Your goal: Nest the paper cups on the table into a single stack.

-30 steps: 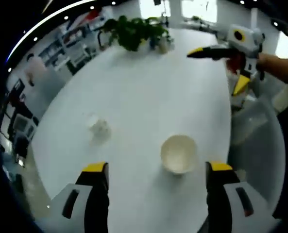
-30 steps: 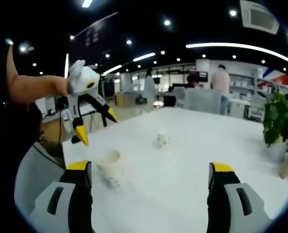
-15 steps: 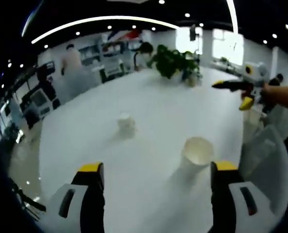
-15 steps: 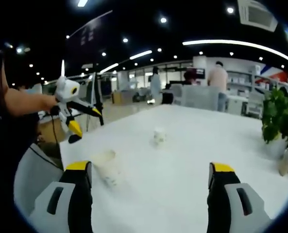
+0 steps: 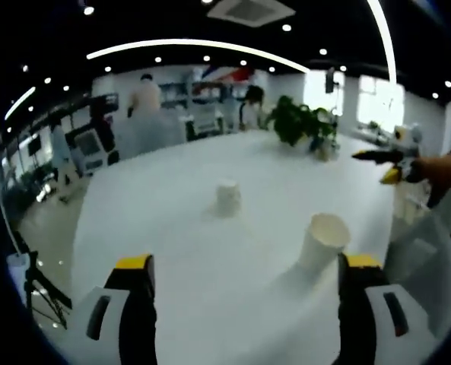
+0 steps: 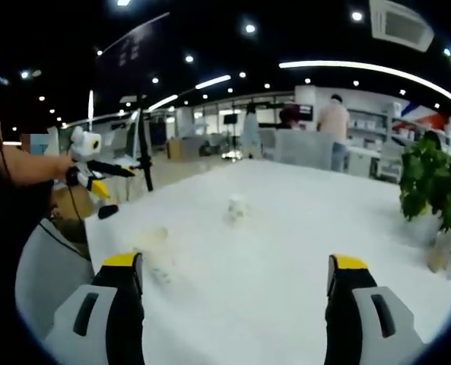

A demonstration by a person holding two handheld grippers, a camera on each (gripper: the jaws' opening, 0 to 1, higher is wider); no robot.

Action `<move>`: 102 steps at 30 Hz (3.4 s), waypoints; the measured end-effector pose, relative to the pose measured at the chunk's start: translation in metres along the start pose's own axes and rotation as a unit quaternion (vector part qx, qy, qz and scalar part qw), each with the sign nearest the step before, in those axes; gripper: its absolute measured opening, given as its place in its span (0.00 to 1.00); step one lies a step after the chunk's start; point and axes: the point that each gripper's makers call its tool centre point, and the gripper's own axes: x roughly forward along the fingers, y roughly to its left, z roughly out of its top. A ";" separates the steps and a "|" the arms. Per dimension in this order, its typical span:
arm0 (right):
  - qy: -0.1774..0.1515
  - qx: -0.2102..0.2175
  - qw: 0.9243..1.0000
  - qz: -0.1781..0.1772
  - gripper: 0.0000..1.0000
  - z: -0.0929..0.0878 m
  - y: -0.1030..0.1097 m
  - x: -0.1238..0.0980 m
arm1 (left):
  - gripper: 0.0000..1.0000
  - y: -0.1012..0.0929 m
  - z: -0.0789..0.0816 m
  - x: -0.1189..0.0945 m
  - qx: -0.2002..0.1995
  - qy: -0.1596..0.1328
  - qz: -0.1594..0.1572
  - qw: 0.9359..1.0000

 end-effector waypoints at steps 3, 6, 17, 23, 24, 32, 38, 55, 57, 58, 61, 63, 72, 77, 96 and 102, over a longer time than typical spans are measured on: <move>-0.007 -0.010 1.000 0.005 1.00 0.002 0.003 0.000 | 0.99 0.001 -0.003 -0.005 0.007 0.000 0.003 1.000; -0.003 -0.016 1.000 0.009 1.00 0.001 0.006 0.000 | 0.99 0.002 -0.008 -0.010 0.021 0.007 0.013 1.000; -0.009 -0.011 1.000 0.008 1.00 0.004 0.006 0.001 | 0.99 0.008 -0.006 -0.018 -0.009 -0.019 0.025 0.999; -0.009 -0.014 1.000 0.011 1.00 0.006 0.007 0.001 | 0.99 0.004 -0.012 -0.014 -0.013 -0.016 0.014 1.000; -0.009 -0.013 1.000 0.011 1.00 0.007 0.007 0.001 | 0.99 0.004 -0.013 -0.013 -0.013 -0.017 0.014 1.000; -0.011 -0.005 1.000 0.011 1.00 0.005 0.009 0.000 | 0.99 0.012 -0.034 0.003 -0.018 -0.042 0.028 0.999; -0.009 0.000 1.000 0.007 1.00 0.000 0.010 -0.003 | 0.99 0.008 -0.044 0.017 -0.007 -0.033 0.007 0.999; -0.008 0.015 1.000 -0.002 1.00 -0.004 0.010 -0.005 | 0.99 0.019 -0.016 0.085 -0.002 -0.042 -0.014 0.999; -0.006 0.016 1.000 -0.004 1.00 -0.006 0.008 -0.006 | 0.99 0.018 -0.010 0.095 -0.004 -0.047 -0.019 0.999; -0.005 0.016 1.000 -0.005 1.00 -0.006 0.008 -0.006 | 0.99 0.018 -0.008 0.099 -0.003 -0.048 -0.021 0.999; -0.003 0.018 1.000 -0.008 1.00 -0.008 0.005 -0.006 | 0.99 0.019 -0.004 0.116 0.008 -0.046 -0.026 0.999; -0.004 0.021 1.000 -0.011 1.00 -0.008 0.004 -0.006 | 0.99 0.017 0.000 0.126 0.014 -0.044 -0.034 0.998; -0.001 0.022 1.000 -0.009 1.00 -0.011 0.002 -0.002 | 0.99 0.012 0.017 0.167 0.044 -0.039 -0.057 0.997; -0.001 0.026 1.000 -0.006 1.00 -0.011 0.001 0.002 | 0.99 0.009 0.023 0.189 0.048 -0.034 -0.065 0.996; 0.007 0.034 0.999 -0.001 1.00 -0.017 0.001 0.008 | 0.88 0.018 0.039 0.263 0.055 -0.038 -0.062 0.996; 0.010 0.036 0.999 -0.004 1.00 -0.019 -0.003 0.007 | 0.83 0.015 0.040 0.281 0.053 -0.034 -0.066 0.996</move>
